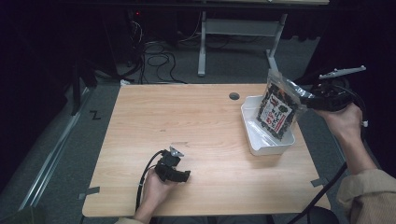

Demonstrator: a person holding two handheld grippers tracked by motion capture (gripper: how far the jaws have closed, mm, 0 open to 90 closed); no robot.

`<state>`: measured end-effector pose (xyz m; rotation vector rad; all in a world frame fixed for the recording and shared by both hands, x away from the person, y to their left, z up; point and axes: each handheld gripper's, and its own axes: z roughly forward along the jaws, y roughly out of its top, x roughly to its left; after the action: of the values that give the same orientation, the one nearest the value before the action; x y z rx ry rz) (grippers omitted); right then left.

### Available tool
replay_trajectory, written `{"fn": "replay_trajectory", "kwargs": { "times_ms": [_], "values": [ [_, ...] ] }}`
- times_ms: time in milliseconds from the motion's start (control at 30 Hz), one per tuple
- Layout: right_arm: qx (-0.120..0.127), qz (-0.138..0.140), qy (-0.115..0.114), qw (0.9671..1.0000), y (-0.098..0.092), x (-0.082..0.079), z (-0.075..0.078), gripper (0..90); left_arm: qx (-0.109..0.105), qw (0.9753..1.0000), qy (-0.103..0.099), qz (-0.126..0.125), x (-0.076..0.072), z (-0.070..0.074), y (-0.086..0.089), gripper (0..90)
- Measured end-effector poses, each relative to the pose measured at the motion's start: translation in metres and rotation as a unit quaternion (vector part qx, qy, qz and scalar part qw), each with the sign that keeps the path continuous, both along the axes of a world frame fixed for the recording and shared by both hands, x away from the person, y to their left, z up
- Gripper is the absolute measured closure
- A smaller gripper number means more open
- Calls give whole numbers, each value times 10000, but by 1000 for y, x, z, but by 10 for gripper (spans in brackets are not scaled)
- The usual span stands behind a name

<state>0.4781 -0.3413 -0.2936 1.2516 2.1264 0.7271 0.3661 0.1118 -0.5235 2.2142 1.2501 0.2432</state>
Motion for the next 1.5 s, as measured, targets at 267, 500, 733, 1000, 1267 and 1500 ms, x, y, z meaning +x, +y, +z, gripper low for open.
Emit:
{"fn": "replay_trajectory", "kwargs": {
  "times_ms": [267,500,733,1000,1267,1500],
  "values": [
    [25,81,-200,9998,1,-13,7,417,-8,10000,-10,0,0,1,0,295],
    [67,217,-202,9995,3,-23,8,430,-11,10000,-11,-2,0,0,0,294],
    [149,626,-14,9979,23,-37,-6,466,-6,10000,-29,3,0,1,0,295],
    [485,1011,364,9930,49,-52,-37,493,-28,10000,-86,-31,-1,2,0,294],
    [757,1406,528,9858,68,-71,-72,502,-33,9999,-106,-66,-2,3,-1,294],
    [980,1605,624,9802,75,-86,-105,509,-42,9999,-116,-80,-2,3,-1,294]
  ]
}}
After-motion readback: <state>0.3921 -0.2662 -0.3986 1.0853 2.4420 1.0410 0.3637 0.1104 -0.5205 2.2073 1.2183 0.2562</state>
